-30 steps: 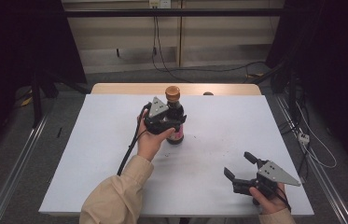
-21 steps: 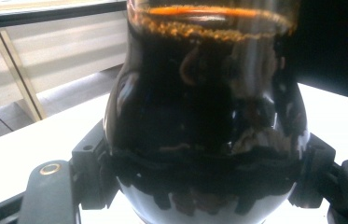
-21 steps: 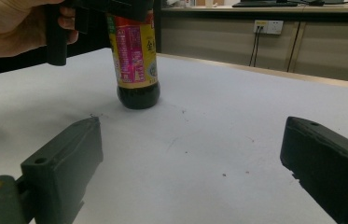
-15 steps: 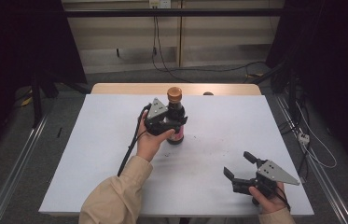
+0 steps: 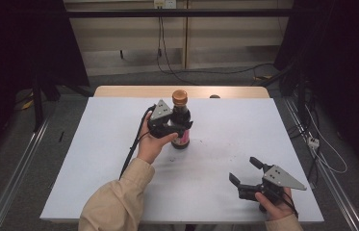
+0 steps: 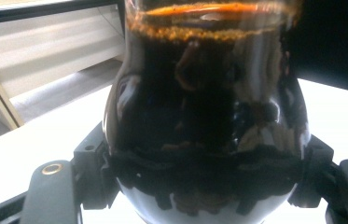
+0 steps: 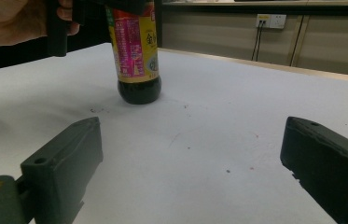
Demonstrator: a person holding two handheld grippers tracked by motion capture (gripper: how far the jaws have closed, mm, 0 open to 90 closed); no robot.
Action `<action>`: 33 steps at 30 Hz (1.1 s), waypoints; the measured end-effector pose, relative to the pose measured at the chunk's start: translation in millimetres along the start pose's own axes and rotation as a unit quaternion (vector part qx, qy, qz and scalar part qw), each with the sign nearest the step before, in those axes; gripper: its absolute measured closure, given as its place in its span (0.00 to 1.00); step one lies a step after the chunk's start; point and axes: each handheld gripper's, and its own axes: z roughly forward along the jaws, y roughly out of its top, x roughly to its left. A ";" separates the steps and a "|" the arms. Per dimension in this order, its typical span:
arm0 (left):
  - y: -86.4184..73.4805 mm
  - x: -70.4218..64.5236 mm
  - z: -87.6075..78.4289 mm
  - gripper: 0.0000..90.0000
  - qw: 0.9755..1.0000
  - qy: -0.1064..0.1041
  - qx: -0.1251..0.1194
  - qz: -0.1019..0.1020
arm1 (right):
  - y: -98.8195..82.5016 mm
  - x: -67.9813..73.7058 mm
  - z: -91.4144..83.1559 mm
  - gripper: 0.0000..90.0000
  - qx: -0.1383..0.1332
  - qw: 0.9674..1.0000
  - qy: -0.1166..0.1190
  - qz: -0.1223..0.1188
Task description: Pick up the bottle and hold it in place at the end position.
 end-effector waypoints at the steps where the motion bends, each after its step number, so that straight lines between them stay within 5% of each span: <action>1: 0.0 -0.3 0.3 0.30 1.000 -0.001 0.000 0.000 | 0.0 0.2 0.1 0.06 0.001 1.000 -0.001 0.000; 3: 0.2 -0.3 0.4 0.29 1.000 0.000 0.001 -0.002 | -0.1 0.2 0.1 0.06 0.001 1.000 -0.001 0.000; 5: 1.0 -0.4 0.3 0.29 1.000 0.008 0.007 -0.025 | -0.2 0.1 0.3 0.06 0.002 1.000 0.000 0.000; 14: 0.5 -7.9 -0.7 0.29 0.999 0.030 0.012 -0.018 | 0.9 2.4 1.8 0.06 0.003 1.000 0.000 -0.002; 18: -3.3 -13.3 -1.0 0.29 0.998 0.054 -0.005 -0.023 | 3.6 2.3 5.3 0.05 0.002 1.000 -0.006 -0.001; 33: -4.8 -18.4 0.7 0.28 0.997 0.075 -0.011 -0.018 | 26.2 -8.6 32.7 0.05 0.028 0.999 -0.010 0.032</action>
